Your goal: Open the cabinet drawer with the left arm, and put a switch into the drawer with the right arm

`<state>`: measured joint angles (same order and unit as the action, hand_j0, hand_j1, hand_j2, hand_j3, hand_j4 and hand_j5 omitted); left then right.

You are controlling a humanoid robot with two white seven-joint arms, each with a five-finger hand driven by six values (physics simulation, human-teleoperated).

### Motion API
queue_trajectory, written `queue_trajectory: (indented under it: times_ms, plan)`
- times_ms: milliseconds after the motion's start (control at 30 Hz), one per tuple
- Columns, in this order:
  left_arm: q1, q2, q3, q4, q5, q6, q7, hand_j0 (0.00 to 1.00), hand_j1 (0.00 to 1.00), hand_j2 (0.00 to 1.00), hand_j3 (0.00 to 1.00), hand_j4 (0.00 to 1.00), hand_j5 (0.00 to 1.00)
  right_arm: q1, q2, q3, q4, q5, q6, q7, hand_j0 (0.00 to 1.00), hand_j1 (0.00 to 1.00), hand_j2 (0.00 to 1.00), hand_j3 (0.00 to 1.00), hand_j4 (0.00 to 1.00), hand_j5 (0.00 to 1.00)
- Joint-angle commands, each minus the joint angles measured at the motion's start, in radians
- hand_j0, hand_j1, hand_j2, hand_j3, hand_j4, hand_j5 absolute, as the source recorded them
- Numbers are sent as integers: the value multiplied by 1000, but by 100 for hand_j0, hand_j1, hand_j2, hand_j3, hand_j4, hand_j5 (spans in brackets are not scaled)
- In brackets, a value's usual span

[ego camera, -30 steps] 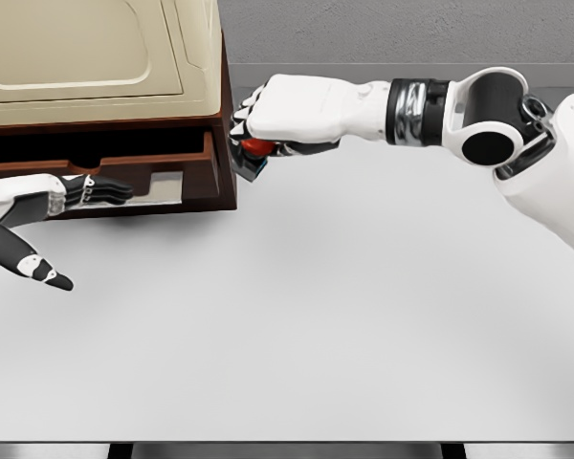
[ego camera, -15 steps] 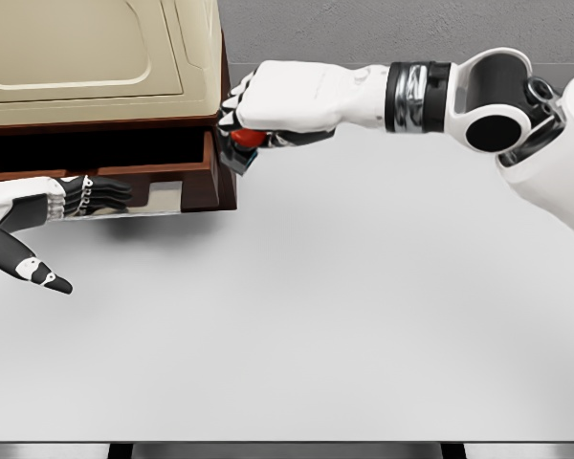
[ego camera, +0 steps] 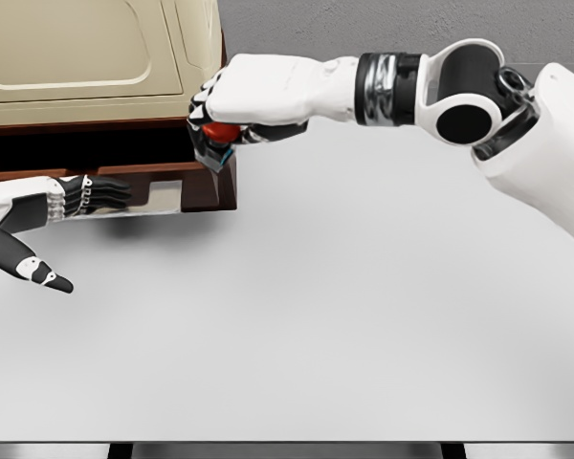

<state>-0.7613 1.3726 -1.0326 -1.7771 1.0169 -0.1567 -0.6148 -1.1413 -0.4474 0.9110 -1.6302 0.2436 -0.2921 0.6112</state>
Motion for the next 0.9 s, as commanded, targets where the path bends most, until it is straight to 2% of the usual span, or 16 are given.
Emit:
queue_trajectory:
  times_ms: [0,100,233,367,700,867]
  plan:
    - [0,2,-49,13,-156,0,4,100,100,100,100,100,100,-2,21,14,4,-3,16,0,48,48,48,48,48,48]
    - [0,3,-49,13,-153,0,4,100,100,100,100,100,100,-20,55,22,18,-3,28,0,48,48,48,48,48,48]
    - [0,3,-49,13,-152,0,4,100,100,100,100,100,100,-31,67,23,24,-3,39,0,48,48,48,48,48,48]
    - [3,3,-49,13,-147,19,4,100,100,100,100,100,100,-48,99,43,62,0,39,0,48,48,48,48,48,48]
    - [11,5,-49,13,-147,34,4,100,100,100,100,100,100,-86,141,74,133,8,37,0,47,47,47,47,47,47]
    - [22,5,-49,13,-147,34,4,100,100,100,100,100,100,-97,148,74,142,11,37,0,46,46,46,46,46,46]
